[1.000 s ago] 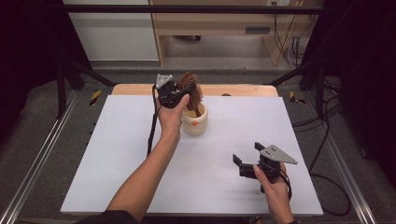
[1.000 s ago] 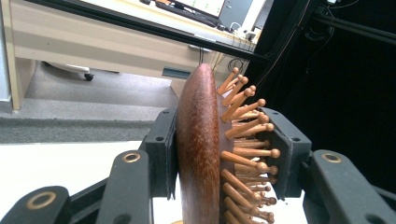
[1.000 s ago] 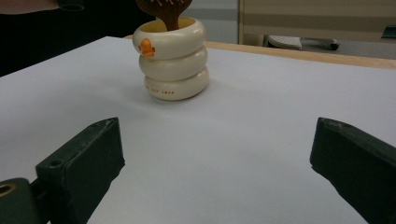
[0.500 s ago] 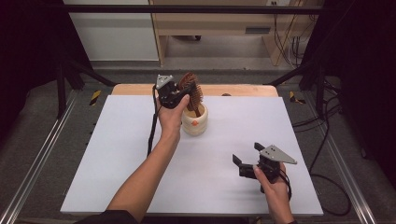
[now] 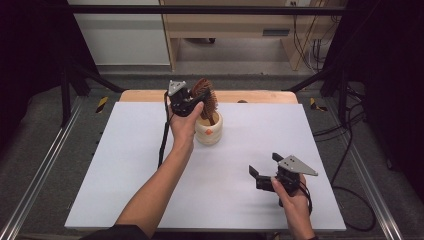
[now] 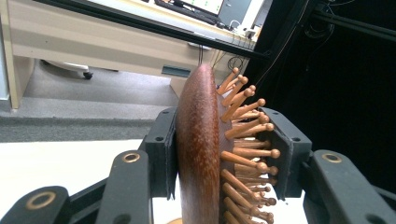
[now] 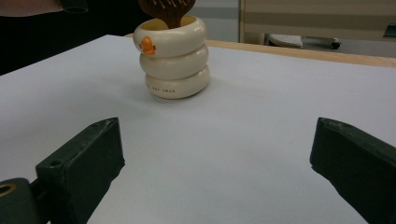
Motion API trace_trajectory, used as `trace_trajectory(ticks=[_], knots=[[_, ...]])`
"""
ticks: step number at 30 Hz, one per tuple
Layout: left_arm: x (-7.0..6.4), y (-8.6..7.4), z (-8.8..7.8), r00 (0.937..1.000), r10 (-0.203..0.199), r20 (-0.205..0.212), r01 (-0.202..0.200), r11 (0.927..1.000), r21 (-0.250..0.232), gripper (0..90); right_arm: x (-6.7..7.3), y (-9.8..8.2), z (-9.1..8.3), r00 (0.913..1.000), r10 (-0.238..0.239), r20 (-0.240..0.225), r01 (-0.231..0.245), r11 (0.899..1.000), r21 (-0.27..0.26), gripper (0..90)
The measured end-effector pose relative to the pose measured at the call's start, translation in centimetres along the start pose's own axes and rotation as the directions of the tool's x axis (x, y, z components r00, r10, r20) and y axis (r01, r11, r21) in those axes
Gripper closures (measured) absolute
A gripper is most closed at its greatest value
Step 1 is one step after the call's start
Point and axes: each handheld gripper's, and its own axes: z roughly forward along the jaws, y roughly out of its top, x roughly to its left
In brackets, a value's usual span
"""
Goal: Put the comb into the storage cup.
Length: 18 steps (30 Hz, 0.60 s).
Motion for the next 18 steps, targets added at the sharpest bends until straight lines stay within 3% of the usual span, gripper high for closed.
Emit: trace_trajectory(ticks=[18], knots=[[0.35,-0.07,-0.04,1.0000,0.001,0.001,-0.001,1.0000,-0.001,50.3,0.04,-0.03,0.06,1.0000,-0.005,-0.002,0.005,1.000,0.003,3.2]])
